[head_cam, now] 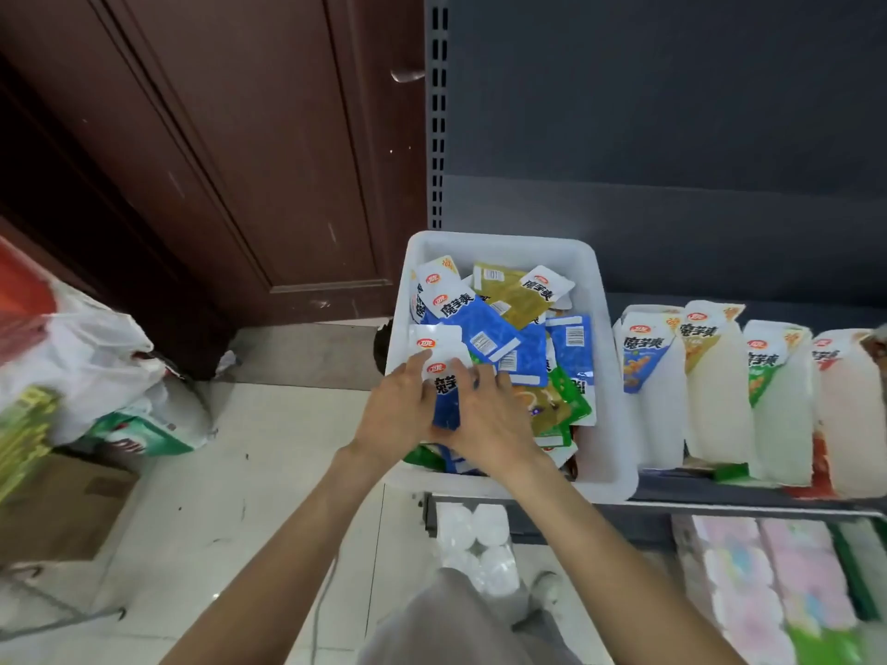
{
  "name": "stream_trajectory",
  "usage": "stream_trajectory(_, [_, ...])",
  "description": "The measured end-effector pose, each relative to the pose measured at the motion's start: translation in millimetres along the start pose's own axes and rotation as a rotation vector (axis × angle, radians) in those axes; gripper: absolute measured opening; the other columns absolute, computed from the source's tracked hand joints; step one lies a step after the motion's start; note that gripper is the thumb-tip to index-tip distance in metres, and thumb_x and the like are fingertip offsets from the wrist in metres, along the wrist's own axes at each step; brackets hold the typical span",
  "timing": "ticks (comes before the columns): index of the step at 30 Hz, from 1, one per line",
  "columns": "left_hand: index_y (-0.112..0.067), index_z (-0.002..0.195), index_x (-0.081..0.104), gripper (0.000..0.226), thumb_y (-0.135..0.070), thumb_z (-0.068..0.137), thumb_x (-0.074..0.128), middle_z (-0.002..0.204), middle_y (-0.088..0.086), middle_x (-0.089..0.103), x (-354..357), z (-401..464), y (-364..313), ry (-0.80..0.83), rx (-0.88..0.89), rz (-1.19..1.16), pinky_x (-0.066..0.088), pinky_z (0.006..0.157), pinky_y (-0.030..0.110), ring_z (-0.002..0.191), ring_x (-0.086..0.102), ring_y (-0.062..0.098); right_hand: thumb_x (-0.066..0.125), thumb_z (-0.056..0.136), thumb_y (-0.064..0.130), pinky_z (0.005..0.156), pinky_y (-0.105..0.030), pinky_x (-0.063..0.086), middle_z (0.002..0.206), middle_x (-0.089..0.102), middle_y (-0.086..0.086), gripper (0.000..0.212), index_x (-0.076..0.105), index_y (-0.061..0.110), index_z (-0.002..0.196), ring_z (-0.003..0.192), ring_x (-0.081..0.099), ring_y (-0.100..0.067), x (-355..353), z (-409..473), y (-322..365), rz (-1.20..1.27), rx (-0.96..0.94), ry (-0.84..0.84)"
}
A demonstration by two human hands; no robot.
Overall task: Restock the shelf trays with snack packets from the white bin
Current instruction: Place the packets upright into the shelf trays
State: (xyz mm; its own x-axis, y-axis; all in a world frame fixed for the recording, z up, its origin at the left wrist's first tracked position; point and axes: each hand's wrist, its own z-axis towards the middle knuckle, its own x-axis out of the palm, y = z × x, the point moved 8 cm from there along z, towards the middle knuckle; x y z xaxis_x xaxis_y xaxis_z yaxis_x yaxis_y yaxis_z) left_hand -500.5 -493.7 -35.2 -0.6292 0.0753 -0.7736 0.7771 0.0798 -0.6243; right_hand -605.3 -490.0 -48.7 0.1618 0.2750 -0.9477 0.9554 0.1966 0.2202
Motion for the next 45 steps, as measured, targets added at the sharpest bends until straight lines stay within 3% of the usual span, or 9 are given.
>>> stream_trajectory(5, [-0.018, 0.137, 0.042, 0.041, -0.013, 0.096, 0.045, 0.135, 0.005, 0.049, -1.2, 2.3, 4.3, 0.038, 0.034, -0.217, 0.046, 0.094, 0.034, 0.115, 0.053, 0.02, 0.055, 0.091, 0.034, 0.086, -0.036, 0.046, 0.131, 0.048, -0.008, 0.059, 0.028, 0.017, 0.141, 0.119, 0.048, -0.027, -14.4, -2.7, -2.6, 0.098, 0.074, -0.102])
stream_trajectory(11, [-0.026, 0.127, 0.048, 0.034, -0.015, 0.094, 0.051, 0.127, -0.003, 0.053, -0.5, 8.5, 12.5, -0.035, -0.036, -0.545, 0.041, 0.103, 0.035, 0.109, 0.055, 0.013, 0.056, 0.081, 0.063, 0.09, -0.04, 0.042, 0.133, 0.043, -0.01, 0.084, 0.025, 0.016, 0.144, 0.122, 0.042, -0.029, -6.6, -3.2, -2.4, 0.022, 0.16, -0.04])
stream_trajectory(16, [-0.028, 0.12, 0.05, 0.024, -0.021, 0.097, 0.047, 0.107, -0.007, 0.061, 11.0, 18.6, 3.4, 0.007, -0.159, -0.856, 0.047, 0.095, 0.03, 0.095, 0.065, 0.01, 0.051, 0.091, 0.018, 0.072, -0.036, 0.041, 0.115, 0.06, -0.011, 0.05, 0.032, 0.014, 0.137, 0.104, 0.059, -0.031, -31.8, -10.2, 1.2, -0.026, 0.162, -0.188])
stream_trajectory(20, [-0.022, 0.13, 0.048, 0.04, -0.017, 0.091, 0.059, 0.119, -0.006, 0.055, 18.5, 22.2, -25.9, 0.096, -0.098, -0.854, 0.045, 0.072, 0.007, 0.098, 0.058, 0.003, 0.047, 0.09, 0.003, 0.067, -0.038, 0.047, 0.092, 0.066, -0.008, 0.04, 0.041, 0.015, 0.128, 0.086, 0.063, -0.029, -60.1, -30.2, -54.2, 0.598, 0.248, -0.289])
stream_trajectory(25, [-0.029, 0.103, 0.059, 0.023, -0.015, 0.086, 0.066, 0.106, -0.01, 0.066, 43.2, 18.4, -97.3, 0.322, 0.165, -0.778, 0.052, 0.085, 0.03, 0.093, 0.064, 0.008, 0.049, 0.093, -0.003, 0.077, -0.032, 0.055, 0.105, 0.066, -0.001, 0.029, 0.047, 0.021, 0.109, 0.089, 0.065, -0.012, -74.9, -58.6, -108.5, 1.304, 0.22, -0.315])
stream_trajectory(28, [-0.029, 0.089, 0.058, 0.019, -0.012, 0.086, 0.066, 0.088, -0.015, 0.064, 48.4, 21.9, -133.0, 0.207, 0.28, -0.668, 0.052, 0.07, 0.027, 0.071, 0.061, -0.003, 0.055, 0.095, 0.012, 0.075, -0.04, 0.057, 0.094, 0.069, -0.004, 0.005, 0.055, 0.009, 0.099, 0.086, 0.068, -0.015, -93.1, -74.1, -147.0, 1.124, 0.239, -0.488])
stream_trajectory(30, [-0.021, 0.09, 0.061, 0.009, -0.014, 0.086, 0.066, 0.086, -0.008, 0.066, 54.1, 24.0, -157.5, 0.159, 0.368, -0.581, 0.052, 0.064, 0.025, 0.069, 0.06, -0.001, 0.061, 0.09, 0.023, 0.069, -0.045, 0.055, 0.087, 0.067, -0.01, 0.022, 0.058, 0.001, 0.09, 0.081, 0.066, -0.022, -113.7, -87.4, -173.6, 0.774, 0.236, -0.639])
stream_trajectory(34, [-0.022, 0.087, 0.058, 0.009, -0.018, 0.085, 0.066, 0.086, -0.009, 0.064, 62.2, 26.2, -202.6, 0.069, 0.488, -0.431, 0.044, 0.057, 0.013, 0.071, 0.063, 0.004, 0.065, 0.088, 0.023, 0.064, -0.033, 0.051, 0.084, 0.066, 0.002, 0.016, 0.058, 0.011, 0.096, 0.075, 0.062, -0.012, -151.5, -104.9, -208.8, 0.5, 0.215, -0.782])
stream_trajectory(45, [-0.022, 0.097, 0.048, 0.016, -0.036, 0.092, 0.052, 0.094, -0.01, 0.067, 88.9, 57.4, -212.8, -0.033, 0.4, -0.091, 0.053, 0.064, 0.038, 0.077, 0.066, 0.016, 0.062, 0.091, 0.022, 0.053, -0.025, 0.047, 0.082, 0.067, 0.0, 0.02, 0.042, 0.017, 0.094, 0.072, 0.065, -0.016, -136.3, -54.9, -249.6, 0.329, 0.153, -0.647])
